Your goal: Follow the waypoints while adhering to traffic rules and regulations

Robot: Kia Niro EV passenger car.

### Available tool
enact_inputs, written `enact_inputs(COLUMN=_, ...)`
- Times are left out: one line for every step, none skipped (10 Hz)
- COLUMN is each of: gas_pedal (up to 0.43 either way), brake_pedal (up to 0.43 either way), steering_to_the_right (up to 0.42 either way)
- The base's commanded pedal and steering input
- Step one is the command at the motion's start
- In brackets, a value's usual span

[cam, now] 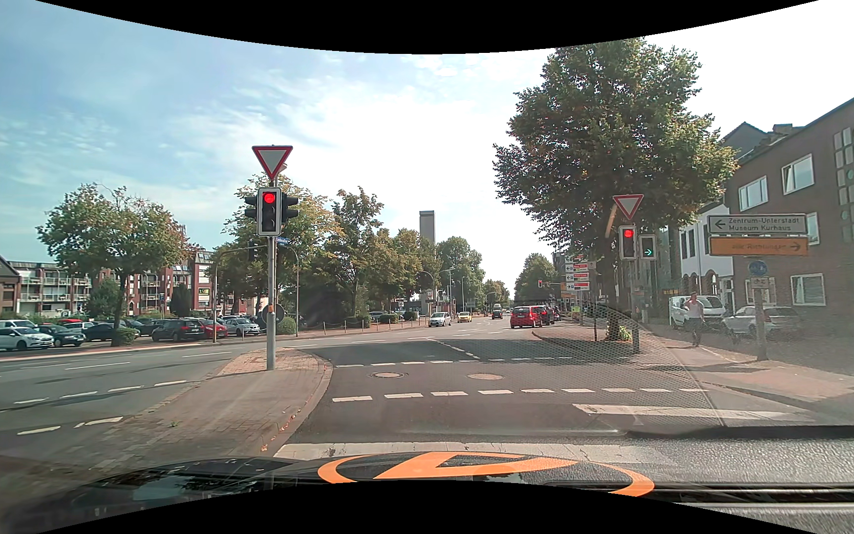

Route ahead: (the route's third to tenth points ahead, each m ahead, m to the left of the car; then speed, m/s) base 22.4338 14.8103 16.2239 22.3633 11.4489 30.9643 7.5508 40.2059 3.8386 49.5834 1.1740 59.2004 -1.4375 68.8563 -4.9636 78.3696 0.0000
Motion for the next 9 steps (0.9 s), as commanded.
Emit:
enact_inputs(gas_pedal=0.000, brake_pedal=0.299, steering_to_the_right=-0.013)
enact_inputs(gas_pedal=0.000, brake_pedal=0.299, steering_to_the_right=-0.013)
enact_inputs(gas_pedal=0.000, brake_pedal=0.299, steering_to_the_right=-0.013)
enact_inputs(gas_pedal=0.000, brake_pedal=0.299, steering_to_the_right=-0.013)
enact_inputs(gas_pedal=0.000, brake_pedal=0.299, steering_to_the_right=-0.012)
enact_inputs(gas_pedal=0.000, brake_pedal=0.299, steering_to_the_right=-0.013)
enact_inputs(gas_pedal=0.000, brake_pedal=0.299, steering_to_the_right=-0.013)
enact_inputs(gas_pedal=0.000, brake_pedal=0.299, steering_to_the_right=-0.012)
enact_inputs(gas_pedal=0.000, brake_pedal=0.299, steering_to_the_right=-0.013)
